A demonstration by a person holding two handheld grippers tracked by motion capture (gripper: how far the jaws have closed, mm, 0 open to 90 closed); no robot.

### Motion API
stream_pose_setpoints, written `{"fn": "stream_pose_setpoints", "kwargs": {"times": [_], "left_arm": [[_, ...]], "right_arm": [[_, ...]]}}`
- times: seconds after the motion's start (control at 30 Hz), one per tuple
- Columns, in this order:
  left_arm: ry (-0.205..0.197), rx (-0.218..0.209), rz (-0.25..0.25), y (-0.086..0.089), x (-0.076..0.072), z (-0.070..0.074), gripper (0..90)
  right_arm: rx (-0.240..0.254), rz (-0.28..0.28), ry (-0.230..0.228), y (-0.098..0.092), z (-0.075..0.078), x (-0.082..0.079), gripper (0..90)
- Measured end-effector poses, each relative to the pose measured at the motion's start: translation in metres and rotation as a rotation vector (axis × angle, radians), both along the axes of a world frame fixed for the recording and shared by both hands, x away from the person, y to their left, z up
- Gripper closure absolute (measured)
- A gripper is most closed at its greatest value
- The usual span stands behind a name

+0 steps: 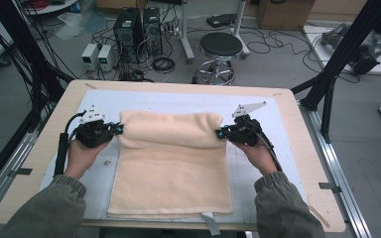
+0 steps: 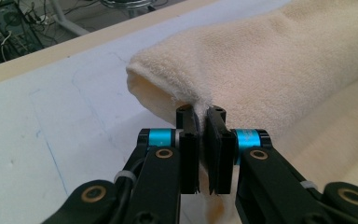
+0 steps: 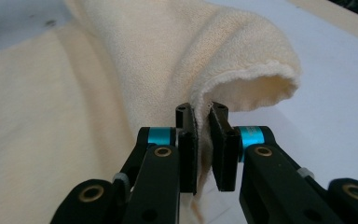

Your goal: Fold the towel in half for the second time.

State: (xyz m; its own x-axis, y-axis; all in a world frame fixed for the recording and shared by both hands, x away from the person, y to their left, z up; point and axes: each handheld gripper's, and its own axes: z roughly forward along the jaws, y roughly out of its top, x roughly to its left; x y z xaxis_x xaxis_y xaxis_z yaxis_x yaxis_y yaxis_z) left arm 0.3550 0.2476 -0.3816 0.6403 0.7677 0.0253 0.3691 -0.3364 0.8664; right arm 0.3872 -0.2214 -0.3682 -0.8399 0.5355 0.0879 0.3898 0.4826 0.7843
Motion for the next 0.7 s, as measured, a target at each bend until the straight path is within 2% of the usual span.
{"fn": "stream_pose_setpoints", "kwargs": {"times": [0.13,0.2,0.23,0.27,0.33,0.47,0.57,0.7], "left_arm": [[-0.004,0.035,-0.051,0.0,-0.03,-0.009,84.3],[0.003,0.031,-0.066,0.0,-0.045,-0.018,84.3],[0.013,0.032,-0.066,0.001,-0.051,-0.024,84.2],[0.036,0.025,-0.073,0.002,-0.057,-0.031,84.2],[0.059,0.026,-0.084,0.004,-0.065,-0.041,83.5],[0.084,0.035,-0.095,0.005,-0.07,-0.045,79.4],[0.085,0.041,-0.086,0.01,-0.07,-0.041,75.5],[0.083,0.036,-0.067,0.017,-0.071,-0.035,65.7]], "right_arm": [[-0.024,0.029,0.011,-0.001,-0.006,-0.027,82.9],[-0.084,0.051,0.034,0.003,-0.01,-0.04,82.7],[-0.092,0.06,0.022,0.004,-0.013,-0.047,82.7],[-0.08,0.063,0.022,0.004,-0.016,-0.053,82.6],[-0.091,0.07,0.047,0.003,-0.028,-0.06,81.6],[-0.078,0.055,0.081,-0.004,-0.045,-0.067,75.2],[-0.053,0.031,0.068,-0.013,-0.043,-0.068,69.3],[-0.034,-0.008,0.057,-0.024,-0.036,-0.069,59.6]]}}
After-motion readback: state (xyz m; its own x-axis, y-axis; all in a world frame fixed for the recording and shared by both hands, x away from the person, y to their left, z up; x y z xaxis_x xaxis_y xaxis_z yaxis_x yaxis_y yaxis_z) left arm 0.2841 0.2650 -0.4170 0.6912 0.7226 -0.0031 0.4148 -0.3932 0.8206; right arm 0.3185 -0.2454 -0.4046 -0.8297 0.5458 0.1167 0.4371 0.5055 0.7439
